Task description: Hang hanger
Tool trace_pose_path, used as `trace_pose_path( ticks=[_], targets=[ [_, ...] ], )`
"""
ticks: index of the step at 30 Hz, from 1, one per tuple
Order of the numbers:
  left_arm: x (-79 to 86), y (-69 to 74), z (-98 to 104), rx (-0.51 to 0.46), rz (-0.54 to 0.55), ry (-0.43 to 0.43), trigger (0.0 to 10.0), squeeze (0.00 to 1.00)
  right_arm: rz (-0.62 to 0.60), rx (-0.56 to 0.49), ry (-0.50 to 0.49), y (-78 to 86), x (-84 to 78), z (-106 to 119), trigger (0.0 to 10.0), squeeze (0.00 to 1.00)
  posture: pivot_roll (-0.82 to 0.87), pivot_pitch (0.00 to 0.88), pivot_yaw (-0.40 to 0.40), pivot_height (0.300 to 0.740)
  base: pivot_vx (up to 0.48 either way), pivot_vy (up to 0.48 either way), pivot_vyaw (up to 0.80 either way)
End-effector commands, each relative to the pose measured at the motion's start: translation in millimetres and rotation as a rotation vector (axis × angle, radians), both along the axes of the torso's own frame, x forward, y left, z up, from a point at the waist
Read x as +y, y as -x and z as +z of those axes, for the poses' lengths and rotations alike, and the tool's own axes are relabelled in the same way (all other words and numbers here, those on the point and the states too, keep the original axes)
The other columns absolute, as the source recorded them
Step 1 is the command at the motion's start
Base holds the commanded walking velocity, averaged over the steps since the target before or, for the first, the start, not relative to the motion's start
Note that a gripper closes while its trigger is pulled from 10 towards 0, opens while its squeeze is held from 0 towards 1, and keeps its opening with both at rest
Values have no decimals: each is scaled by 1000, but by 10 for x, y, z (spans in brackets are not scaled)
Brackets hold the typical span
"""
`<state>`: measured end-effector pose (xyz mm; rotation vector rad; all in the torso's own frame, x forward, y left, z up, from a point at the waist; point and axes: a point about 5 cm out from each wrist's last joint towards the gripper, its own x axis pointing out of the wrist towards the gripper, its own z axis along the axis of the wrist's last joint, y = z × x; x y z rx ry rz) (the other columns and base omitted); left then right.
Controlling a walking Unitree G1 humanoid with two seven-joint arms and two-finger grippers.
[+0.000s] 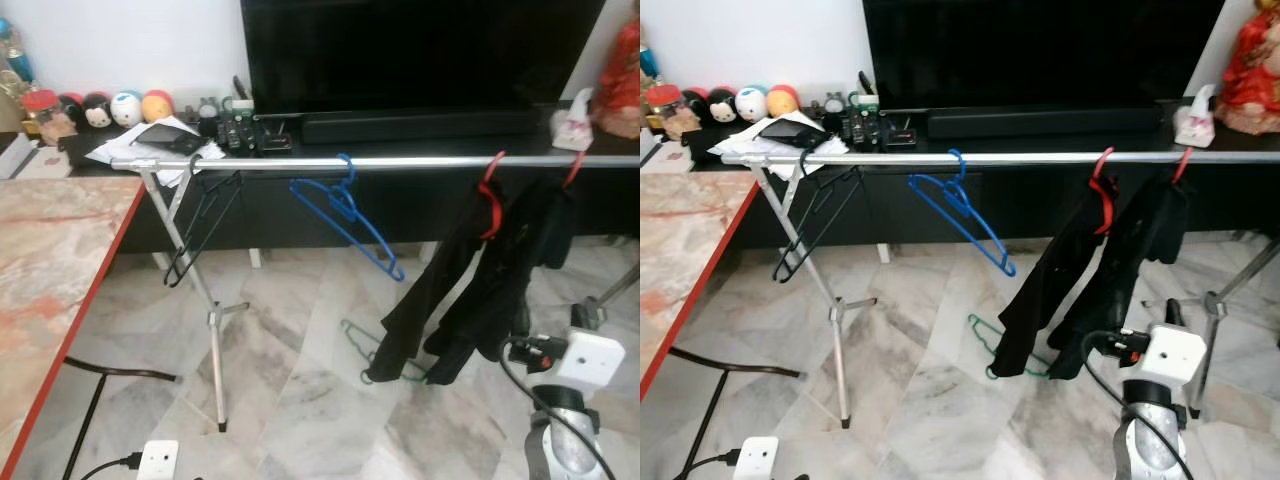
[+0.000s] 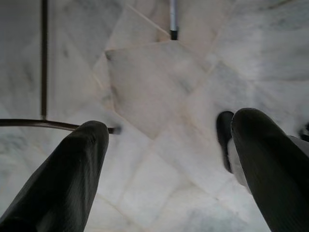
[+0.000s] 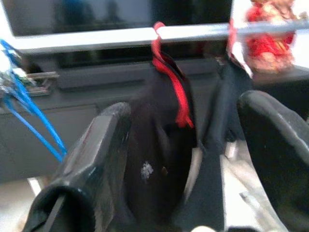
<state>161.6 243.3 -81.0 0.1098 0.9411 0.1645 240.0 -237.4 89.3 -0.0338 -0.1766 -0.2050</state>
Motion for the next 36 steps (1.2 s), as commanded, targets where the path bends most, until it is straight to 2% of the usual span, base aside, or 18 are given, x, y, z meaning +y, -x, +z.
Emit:
trace_pose_path(
  ticks=[1,2,4,8,11,15,18,23,36],
  targets=[
    [10,11,-1,1,-3,-1,10000,0,57,-19,9,-35,107,148,10000,0,-110,0,24,740,0,0,0],
    [37,4,10,-9,13,0,10000,0,123,9,48,-39,203,186,10000,0,-116,0,15,740,0,0,0],
    [93,8,24,-21,62,3,10000,0,188,-9,20,9,335,298,10000,0,-116,0,4,740,0,0,0],
    [82,31,11,-10,55,-4,10000,0,181,-13,6,101,385,371,10000,0,-125,0,3,740,0,0,0],
    [66,48,-2,-11,85,-2,10000,0,164,4,0,126,384,420,10000,0,-124,0,-4,740,0,0,0],
    [85,45,5,-26,136,5,10000,0,100,-23,-94,40,360,546,10000,0,-97,0,-21,740,0,0,0],
    [84,48,6,-32,138,4,10000,0,87,-31,-73,-30,375,652,10000,0,-92,0,-25,740,274,0,0],
    [32,48,-8,-36,138,12,10000,0,12,5,-98,-27,299,636,10000,0,-95,0,-26,740,281,0,0],
    [-1,-1,5,-47,124,21,10000,0,-18,15,-133,-56,297,683,10000,0,-102,0,-25,740,290,0,0]
  ],
)
